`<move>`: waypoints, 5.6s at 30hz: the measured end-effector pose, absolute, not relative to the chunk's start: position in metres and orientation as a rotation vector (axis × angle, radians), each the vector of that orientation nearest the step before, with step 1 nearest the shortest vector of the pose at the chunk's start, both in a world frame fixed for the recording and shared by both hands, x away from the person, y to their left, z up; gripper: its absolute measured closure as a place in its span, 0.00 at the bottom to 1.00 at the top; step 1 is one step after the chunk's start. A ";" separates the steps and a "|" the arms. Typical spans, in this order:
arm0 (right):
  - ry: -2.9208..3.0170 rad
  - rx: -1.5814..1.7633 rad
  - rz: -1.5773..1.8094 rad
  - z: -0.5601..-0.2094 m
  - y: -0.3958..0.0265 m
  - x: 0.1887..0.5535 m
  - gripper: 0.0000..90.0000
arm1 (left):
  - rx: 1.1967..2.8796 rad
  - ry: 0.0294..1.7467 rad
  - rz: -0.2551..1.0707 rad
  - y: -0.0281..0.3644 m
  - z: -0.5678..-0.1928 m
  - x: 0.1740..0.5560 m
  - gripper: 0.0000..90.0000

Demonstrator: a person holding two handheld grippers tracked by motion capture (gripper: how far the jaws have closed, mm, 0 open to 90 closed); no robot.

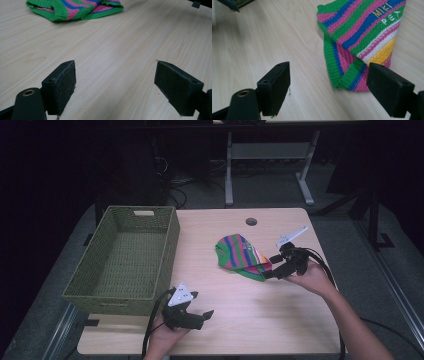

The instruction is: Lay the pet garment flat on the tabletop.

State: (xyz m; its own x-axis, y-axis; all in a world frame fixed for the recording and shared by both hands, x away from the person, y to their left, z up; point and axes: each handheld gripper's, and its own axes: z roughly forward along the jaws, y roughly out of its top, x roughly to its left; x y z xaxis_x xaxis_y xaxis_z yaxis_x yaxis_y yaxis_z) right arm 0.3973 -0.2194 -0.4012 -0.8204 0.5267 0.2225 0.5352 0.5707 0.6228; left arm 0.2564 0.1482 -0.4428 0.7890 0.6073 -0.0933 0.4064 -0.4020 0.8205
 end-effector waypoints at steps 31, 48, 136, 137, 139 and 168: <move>-2.818 -0.941 -0.991 -0.396 -0.172 0.457 0.23 | 2.038 0.758 0.274 0.150 -0.442 0.259 0.19; -2.864 -0.987 -0.884 -0.417 -0.145 0.474 0.29 | 2.053 0.769 0.279 0.153 -0.444 0.263 0.19; -2.880 -1.151 -0.953 -0.392 -0.159 0.461 0.88 | 2.056 0.783 0.279 0.156 -0.443 0.264 0.19; -2.871 -1.153 -0.960 -0.390 -0.160 0.460 0.88 | 2.053 0.786 0.279 0.156 -0.443 0.264 0.19; -2.868 -1.139 -0.985 -0.385 -0.164 0.457 0.88 | 2.047 0.782 0.281 0.157 -0.443 0.264 0.19; -2.839 -0.951 -1.164 -0.334 -0.182 0.413 0.89 | 2.028 0.776 0.300 0.158 -0.441 0.262 0.19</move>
State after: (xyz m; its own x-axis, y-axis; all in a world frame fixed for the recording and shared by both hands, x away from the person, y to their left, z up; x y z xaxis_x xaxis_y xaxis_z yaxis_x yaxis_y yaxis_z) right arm 0.4127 -0.1818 -0.3345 -0.8226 0.5479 0.1522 0.4970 0.5627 0.6605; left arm 0.2617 0.1584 -0.4409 0.7723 0.6292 -0.0877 0.4069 -0.3838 0.8289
